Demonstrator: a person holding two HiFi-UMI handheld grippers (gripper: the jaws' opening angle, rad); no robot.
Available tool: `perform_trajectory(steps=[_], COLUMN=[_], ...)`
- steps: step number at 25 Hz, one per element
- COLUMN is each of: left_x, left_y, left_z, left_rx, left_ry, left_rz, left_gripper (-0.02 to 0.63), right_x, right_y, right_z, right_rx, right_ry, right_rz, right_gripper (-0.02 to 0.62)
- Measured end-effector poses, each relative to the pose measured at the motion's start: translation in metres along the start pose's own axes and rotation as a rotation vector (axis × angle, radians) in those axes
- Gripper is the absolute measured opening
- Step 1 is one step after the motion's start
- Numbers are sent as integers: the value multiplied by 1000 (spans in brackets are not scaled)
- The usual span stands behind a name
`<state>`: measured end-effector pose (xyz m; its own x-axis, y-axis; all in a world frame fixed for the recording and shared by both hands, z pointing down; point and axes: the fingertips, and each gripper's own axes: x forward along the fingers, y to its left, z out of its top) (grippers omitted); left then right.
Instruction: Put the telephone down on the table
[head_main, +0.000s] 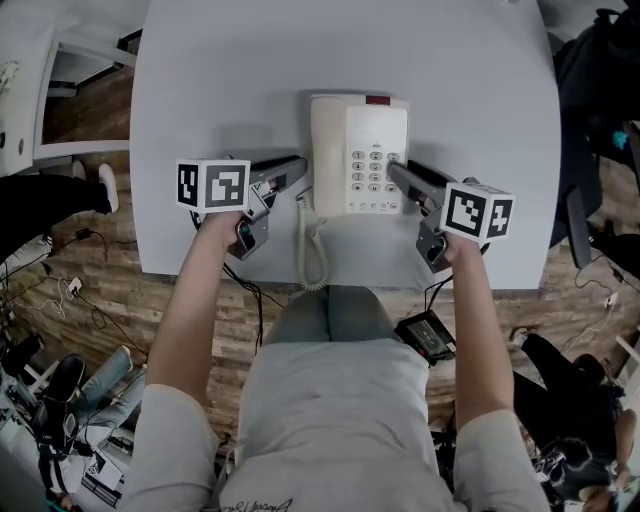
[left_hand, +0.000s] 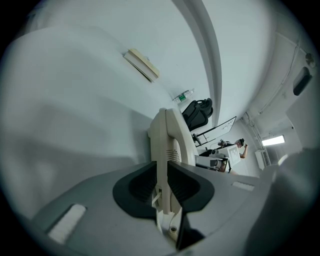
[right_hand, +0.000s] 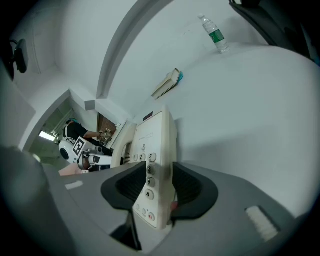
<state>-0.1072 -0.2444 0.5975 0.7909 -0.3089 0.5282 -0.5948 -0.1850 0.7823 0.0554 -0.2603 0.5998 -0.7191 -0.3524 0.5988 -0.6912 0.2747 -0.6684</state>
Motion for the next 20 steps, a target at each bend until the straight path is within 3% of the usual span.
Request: perform_trajectory(steps=[8, 20], left_x=[-15, -43], left_y=[-12, -39], left_z=[-2, 1], left_rx=[19, 166], left_ry=[-44, -92], left_rz=[33, 110], left_gripper=[60, 17], right_x=[-15, -47], right_y=[4, 34], right_z=[-2, -6], right_rx=[-24, -98], right_ry=[-27, -61], right_rz=[-39, -48], right_gripper=[109, 9])
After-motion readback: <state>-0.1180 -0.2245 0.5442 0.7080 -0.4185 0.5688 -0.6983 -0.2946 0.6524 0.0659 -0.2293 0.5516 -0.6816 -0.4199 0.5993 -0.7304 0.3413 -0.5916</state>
